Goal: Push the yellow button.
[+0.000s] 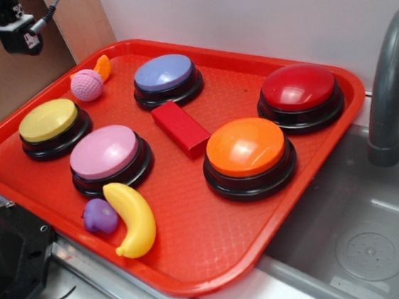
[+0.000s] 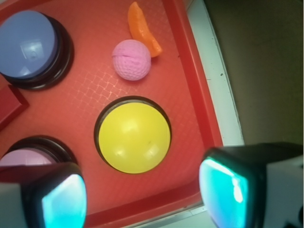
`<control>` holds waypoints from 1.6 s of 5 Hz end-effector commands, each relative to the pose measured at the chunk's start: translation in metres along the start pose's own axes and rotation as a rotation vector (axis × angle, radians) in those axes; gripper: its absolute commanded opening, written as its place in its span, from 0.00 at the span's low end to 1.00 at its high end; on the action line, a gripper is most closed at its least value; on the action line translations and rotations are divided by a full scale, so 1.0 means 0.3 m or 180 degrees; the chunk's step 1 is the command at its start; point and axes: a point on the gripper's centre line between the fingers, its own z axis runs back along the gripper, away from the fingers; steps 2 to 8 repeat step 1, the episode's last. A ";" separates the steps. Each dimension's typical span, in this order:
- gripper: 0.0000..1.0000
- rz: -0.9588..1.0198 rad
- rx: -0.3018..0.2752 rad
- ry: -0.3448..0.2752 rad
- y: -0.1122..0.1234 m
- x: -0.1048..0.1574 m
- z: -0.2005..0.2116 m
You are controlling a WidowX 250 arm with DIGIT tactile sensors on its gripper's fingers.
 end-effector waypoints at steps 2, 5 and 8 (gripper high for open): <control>1.00 0.0083 -0.0006 -0.0320 0.035 0.020 0.072; 1.00 0.0083 -0.0006 -0.0320 0.035 0.020 0.072; 1.00 0.0083 -0.0006 -0.0320 0.035 0.020 0.072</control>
